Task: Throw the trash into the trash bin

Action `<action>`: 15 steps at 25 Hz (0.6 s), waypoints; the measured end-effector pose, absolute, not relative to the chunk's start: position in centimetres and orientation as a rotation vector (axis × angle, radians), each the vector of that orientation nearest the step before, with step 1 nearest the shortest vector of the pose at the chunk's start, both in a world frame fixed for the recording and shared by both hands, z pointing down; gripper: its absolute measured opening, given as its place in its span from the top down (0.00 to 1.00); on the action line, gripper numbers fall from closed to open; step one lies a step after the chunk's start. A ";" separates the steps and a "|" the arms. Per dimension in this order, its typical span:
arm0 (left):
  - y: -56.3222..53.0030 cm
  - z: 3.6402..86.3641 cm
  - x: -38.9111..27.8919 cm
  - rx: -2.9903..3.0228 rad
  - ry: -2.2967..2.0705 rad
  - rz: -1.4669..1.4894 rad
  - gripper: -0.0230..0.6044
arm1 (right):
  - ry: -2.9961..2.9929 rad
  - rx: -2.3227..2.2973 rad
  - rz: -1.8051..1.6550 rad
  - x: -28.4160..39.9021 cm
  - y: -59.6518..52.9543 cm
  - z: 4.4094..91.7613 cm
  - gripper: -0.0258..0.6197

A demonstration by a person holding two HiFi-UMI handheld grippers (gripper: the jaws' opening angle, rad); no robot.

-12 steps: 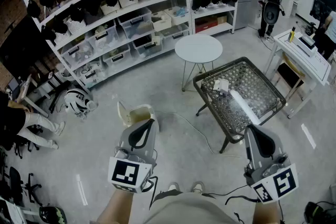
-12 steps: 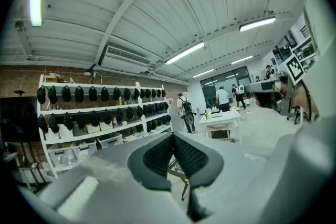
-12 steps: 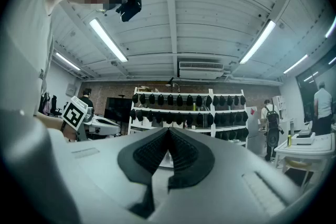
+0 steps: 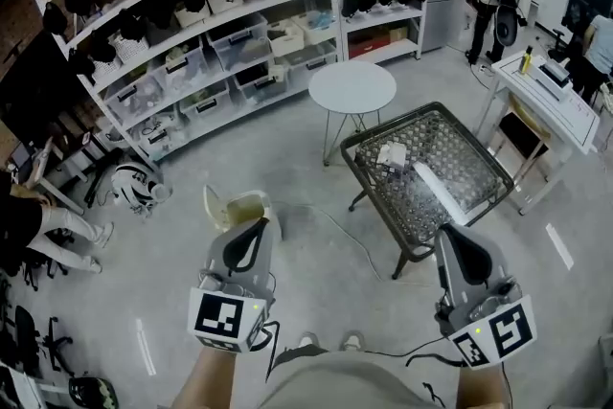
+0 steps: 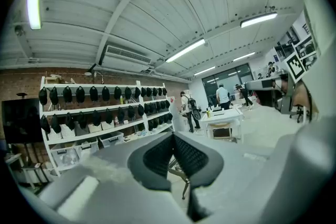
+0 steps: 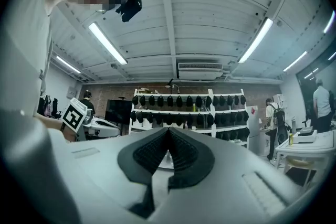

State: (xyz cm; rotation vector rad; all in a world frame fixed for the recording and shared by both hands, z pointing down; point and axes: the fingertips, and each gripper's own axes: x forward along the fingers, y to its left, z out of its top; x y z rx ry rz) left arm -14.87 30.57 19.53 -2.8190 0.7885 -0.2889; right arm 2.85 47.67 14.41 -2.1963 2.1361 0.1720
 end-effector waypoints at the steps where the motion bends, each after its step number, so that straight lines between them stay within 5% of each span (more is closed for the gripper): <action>1: 30.6 19.4 -14.6 -2.819 0.791 -0.290 0.96 | 2.135 -2.197 0.171 3.1 47.7 14.4 0.96; 5: 30.9 19.4 -13.4 -2.815 0.787 -0.297 0.96 | 2.089 -2.218 0.177 4.5 48.1 14.4 0.96; 6: 31.0 19.5 -13.2 -2.814 0.787 -0.301 0.96 | 2.079 -2.218 0.181 4.9 48.2 14.4 0.87; 7: 31.1 19.6 -13.0 -2.814 0.787 -0.304 0.96 | 2.070 -2.216 0.186 5.2 48.3 14.4 0.63; 8: 31.2 19.7 -12.9 -2.815 0.787 -0.306 0.96 | 2.058 -2.217 0.194 5.5 48.4 14.3 0.55; 15: 31.3 20.4 -11.6 -2.826 0.765 -0.331 0.96 | 2.023 -2.234 0.170 6.9 49.0 14.9 0.53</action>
